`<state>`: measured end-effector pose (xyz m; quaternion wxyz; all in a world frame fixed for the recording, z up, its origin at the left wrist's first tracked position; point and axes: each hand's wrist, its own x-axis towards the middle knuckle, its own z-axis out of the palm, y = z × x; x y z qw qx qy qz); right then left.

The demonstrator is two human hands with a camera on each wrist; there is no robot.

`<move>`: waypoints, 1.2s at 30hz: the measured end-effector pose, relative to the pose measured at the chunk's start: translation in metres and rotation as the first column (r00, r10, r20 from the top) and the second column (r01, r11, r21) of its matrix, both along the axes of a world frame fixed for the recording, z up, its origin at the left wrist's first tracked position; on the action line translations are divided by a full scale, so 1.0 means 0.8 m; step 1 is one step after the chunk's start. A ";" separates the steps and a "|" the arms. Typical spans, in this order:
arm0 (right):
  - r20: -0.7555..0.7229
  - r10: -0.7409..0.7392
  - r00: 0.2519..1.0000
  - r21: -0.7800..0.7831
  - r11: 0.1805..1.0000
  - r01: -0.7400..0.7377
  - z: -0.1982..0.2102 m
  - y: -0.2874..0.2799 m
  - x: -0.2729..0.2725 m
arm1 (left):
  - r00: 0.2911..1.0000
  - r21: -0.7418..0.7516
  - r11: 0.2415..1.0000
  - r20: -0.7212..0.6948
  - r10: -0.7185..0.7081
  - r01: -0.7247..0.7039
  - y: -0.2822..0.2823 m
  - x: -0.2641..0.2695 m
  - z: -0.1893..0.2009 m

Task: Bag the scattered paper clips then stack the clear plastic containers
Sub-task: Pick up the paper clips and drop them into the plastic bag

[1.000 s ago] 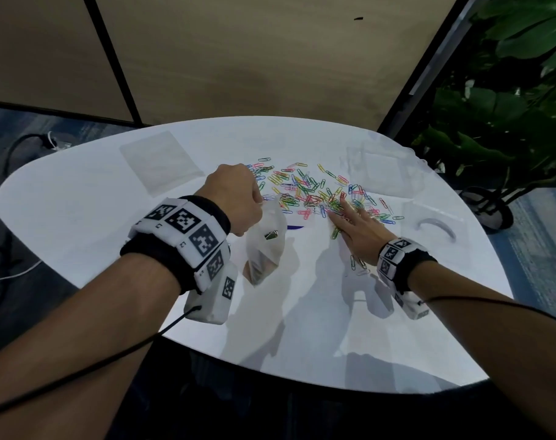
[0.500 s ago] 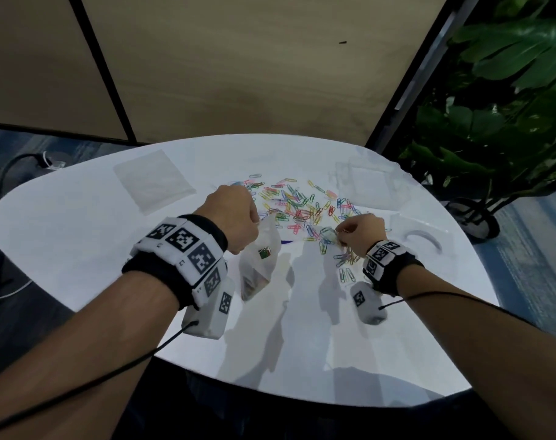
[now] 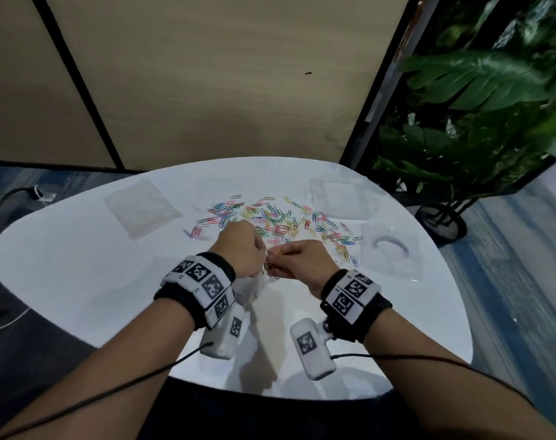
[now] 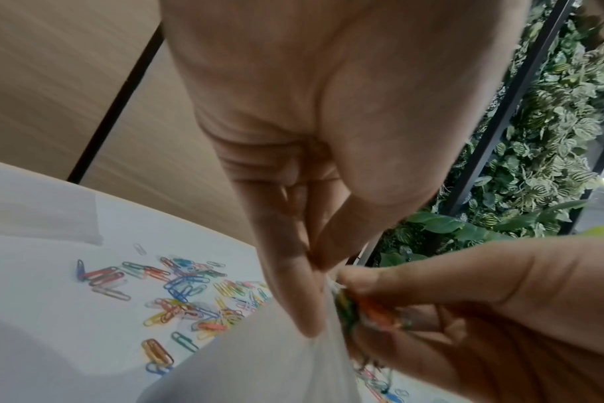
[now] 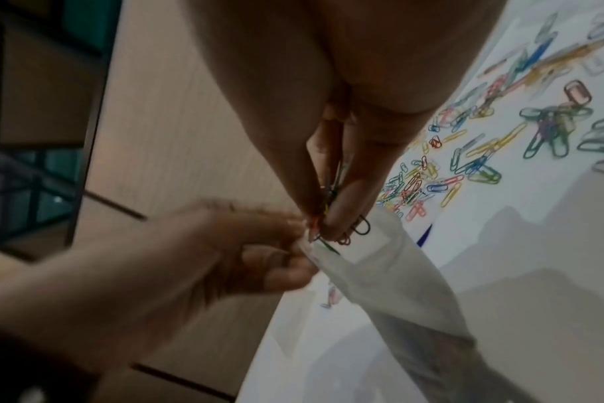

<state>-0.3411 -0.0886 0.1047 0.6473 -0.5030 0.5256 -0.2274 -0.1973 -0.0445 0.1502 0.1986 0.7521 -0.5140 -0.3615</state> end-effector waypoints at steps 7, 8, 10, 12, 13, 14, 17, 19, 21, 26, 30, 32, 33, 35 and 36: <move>-0.442 0.266 0.856 -0.234 0.887 -0.397 -0.004 0.006 0.014 | 1.000 -0.022 1.000 -0.002 -0.020 0.020 -0.008 -0.006 -0.011; -0.499 0.285 0.819 -0.275 0.844 -0.461 0.001 0.005 0.013 | 1.000 -0.020 1.000 -0.016 -0.015 0.015 -0.009 -0.004 -0.010; -0.590 0.274 0.760 -0.364 0.749 -0.553 0.011 0.003 0.012 | 0.999 -0.021 1.000 -0.034 0.001 -0.002 -0.010 0.001 -0.009; -0.626 0.247 0.740 -0.423 0.690 -0.587 0.015 -0.001 0.013 | 1.000 -0.034 0.999 -0.027 0.014 -0.015 -0.010 0.004 -0.007; -0.618 0.245 0.747 -0.432 0.688 -0.583 0.015 -0.003 0.015 | 1.000 -0.041 0.999 -0.016 0.011 -0.012 -0.010 0.005 -0.007; -0.606 0.254 0.754 -0.437 0.685 -0.583 0.013 -0.006 0.017 | 1.000 -0.046 0.999 -0.001 0.004 -0.004 -0.009 0.005 -0.006; -0.657 0.383 0.650 -0.330 0.629 -0.704 0.013 -0.009 0.022 | 1.000 -0.058 0.998 0.018 0.001 0.000 -0.010 0.009 -0.007; -0.627 0.432 0.648 -0.337 0.600 -0.726 0.018 -0.011 0.020 | 1.000 -0.063 0.998 0.021 0.006 -0.005 -0.012 0.013 -0.007; -0.466 0.418 0.780 -0.393 0.692 -0.606 0.024 -0.017 0.010 | 0.999 -0.058 0.998 0.041 0.014 -0.011 -0.014 0.020 -0.007; -0.518 0.136 0.845 -0.371 0.854 -0.365 0.008 -0.055 -0.071 | 0.997 -0.048 0.998 0.059 0.040 -0.037 -0.010 0.037 -0.007; -0.906 0.267 0.328 0.089 0.878 -0.470 -0.056 -0.059 -0.141 | 0.997 -0.037 0.999 0.075 0.014 -0.011 -0.004 0.036 -0.008; -0.894 0.268 0.359 0.106 0.905 -0.412 -0.084 -0.045 -0.151 | 0.997 -0.033 0.999 0.076 0.003 -0.001 -0.002 0.036 -0.008; -0.887 0.241 0.395 0.069 0.913 -0.402 -0.096 -0.040 -0.149 | 0.997 -0.033 0.999 0.078 0.001 0.001 -0.002 0.037 -0.008; -0.865 0.161 0.474 -0.043 0.919 -0.391 -0.109 -0.035 -0.135 | 0.996 -0.028 1.000 0.085 0.004 -0.001 -0.002 0.041 -0.008; -0.846 0.124 0.518 -0.102 0.916 -0.387 -0.115 -0.036 -0.126 | 0.996 -0.025 1.000 0.086 0.009 -0.007 -0.002 0.045 -0.009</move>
